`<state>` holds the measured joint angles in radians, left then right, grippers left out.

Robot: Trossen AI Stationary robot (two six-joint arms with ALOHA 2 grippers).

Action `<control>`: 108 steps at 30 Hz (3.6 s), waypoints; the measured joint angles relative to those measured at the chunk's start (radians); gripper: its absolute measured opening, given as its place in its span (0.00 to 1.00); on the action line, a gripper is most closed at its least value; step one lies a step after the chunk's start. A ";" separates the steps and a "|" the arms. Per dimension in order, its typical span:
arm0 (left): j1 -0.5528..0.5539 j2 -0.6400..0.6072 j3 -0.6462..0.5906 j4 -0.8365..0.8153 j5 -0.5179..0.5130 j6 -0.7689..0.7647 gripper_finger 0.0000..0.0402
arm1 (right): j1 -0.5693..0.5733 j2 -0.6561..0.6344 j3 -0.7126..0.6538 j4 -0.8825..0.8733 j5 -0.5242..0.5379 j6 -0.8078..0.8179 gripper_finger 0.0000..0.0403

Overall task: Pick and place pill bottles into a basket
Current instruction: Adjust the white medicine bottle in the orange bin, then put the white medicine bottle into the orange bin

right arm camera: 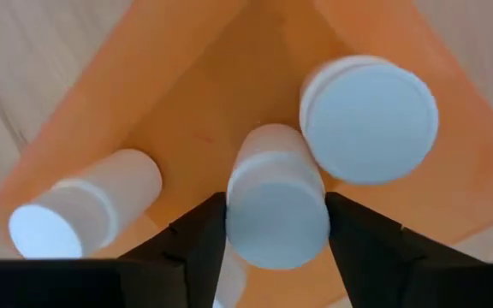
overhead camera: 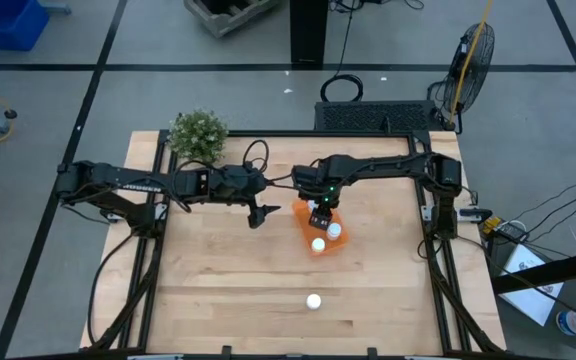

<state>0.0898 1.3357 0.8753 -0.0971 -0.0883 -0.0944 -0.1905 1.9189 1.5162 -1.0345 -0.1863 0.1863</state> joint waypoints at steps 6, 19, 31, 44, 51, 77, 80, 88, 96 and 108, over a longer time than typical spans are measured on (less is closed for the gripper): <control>0.000 0.000 0.000 -0.006 0.000 -0.004 0.91 | 0.000 -0.001 0.000 -0.034 0.001 -0.002 0.50; 0.000 0.000 0.000 -0.005 0.000 -0.013 0.91 | 0.033 -0.113 -0.001 -0.070 0.000 0.016 0.49; 0.000 0.001 0.000 -0.005 -0.018 -0.015 0.91 | 0.296 -0.218 -0.001 0.070 -0.005 0.142 0.51; 0.000 0.002 0.000 -0.007 -0.016 -0.045 0.91 | 0.588 -0.190 -0.012 0.342 0.023 0.088 0.49; 0.000 0.002 0.000 -0.009 -0.010 -0.045 0.91 | 0.655 -0.186 -0.137 0.587 0.033 -0.036 0.49; -0.001 0.002 0.000 -0.018 -0.008 -0.056 0.91 | 0.677 -0.186 -0.497 1.108 0.106 -0.016 0.49; -0.001 0.002 0.000 -0.018 -0.008 -0.058 0.91 | 0.683 -0.186 -0.514 1.138 0.107 -0.016 0.49; -0.001 0.002 0.000 -0.018 -0.008 -0.058 0.91 | 0.684 -0.186 -0.549 1.143 0.138 -0.056 0.49; -0.001 0.002 0.000 -0.018 -0.008 -0.059 0.91 | 0.684 -0.186 -0.583 1.265 0.138 -0.079 0.49; -0.001 0.043 0.000 -0.005 -0.010 -0.064 0.91 | 0.684 -0.119 -0.585 1.359 0.133 -0.075 0.49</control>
<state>0.0891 1.3787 0.8749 -0.1016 -0.0982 -0.1589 0.4931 1.7996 0.9314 0.3241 -0.0528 0.1112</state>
